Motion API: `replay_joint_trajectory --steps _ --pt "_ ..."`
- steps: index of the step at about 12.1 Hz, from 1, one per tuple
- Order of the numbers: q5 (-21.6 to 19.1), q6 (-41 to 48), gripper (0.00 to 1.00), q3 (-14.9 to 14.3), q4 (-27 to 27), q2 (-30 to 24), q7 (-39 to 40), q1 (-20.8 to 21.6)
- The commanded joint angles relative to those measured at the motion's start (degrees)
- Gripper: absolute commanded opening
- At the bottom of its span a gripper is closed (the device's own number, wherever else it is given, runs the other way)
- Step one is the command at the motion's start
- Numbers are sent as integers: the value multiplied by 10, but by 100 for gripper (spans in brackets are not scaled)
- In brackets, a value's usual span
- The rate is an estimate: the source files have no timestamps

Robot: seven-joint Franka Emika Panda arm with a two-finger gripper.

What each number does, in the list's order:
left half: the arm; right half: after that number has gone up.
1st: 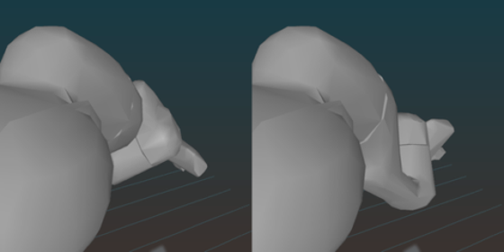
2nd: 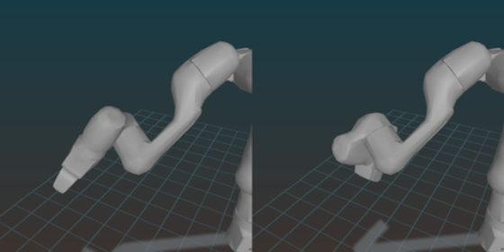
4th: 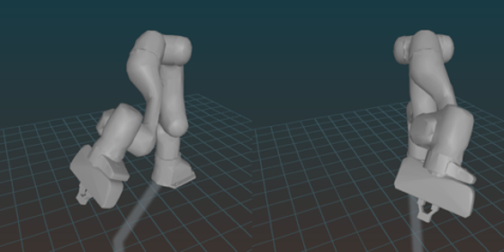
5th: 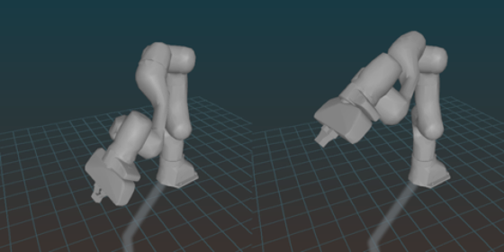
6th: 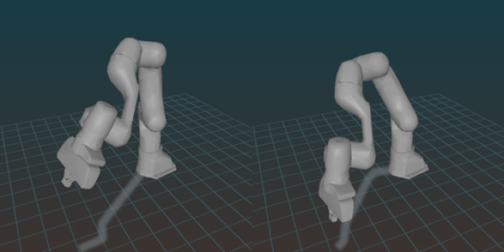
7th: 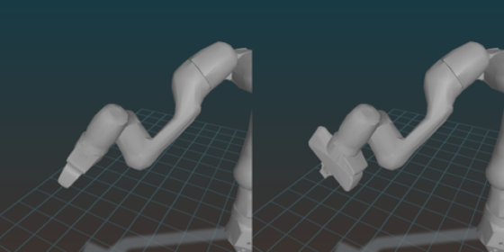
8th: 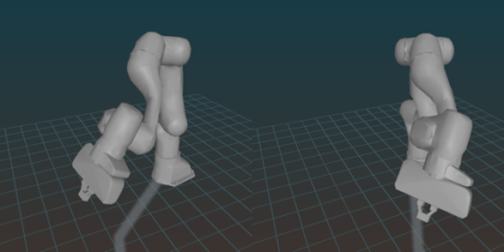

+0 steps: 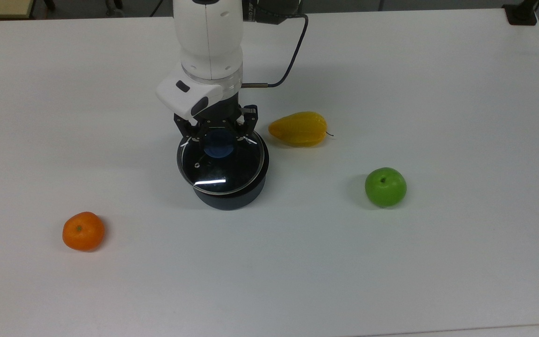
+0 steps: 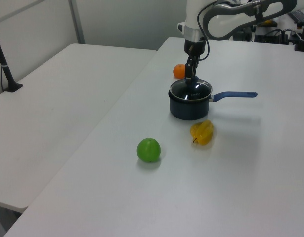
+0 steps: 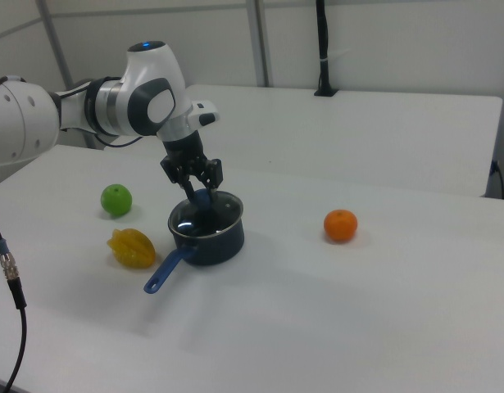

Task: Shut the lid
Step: 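Open the gripper to release the knob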

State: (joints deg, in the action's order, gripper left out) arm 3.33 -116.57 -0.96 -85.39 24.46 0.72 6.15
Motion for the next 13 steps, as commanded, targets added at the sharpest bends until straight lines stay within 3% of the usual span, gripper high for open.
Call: replay_joint_trajectory --steps 1,7,8,9,10,13 --pt "8 -8 53 -6 8 5 -9 17" --pt "8 -16 55 -6 7 13 -8 18" --pt "8 -16 60 -6 7 18 -9 18" --pt "7 -16 84 -6 7 19 -10 18" --pt "5 -15 100 -6 6 18 -10 18" --pt "0 -3 100 -11 4 -15 -12 13"
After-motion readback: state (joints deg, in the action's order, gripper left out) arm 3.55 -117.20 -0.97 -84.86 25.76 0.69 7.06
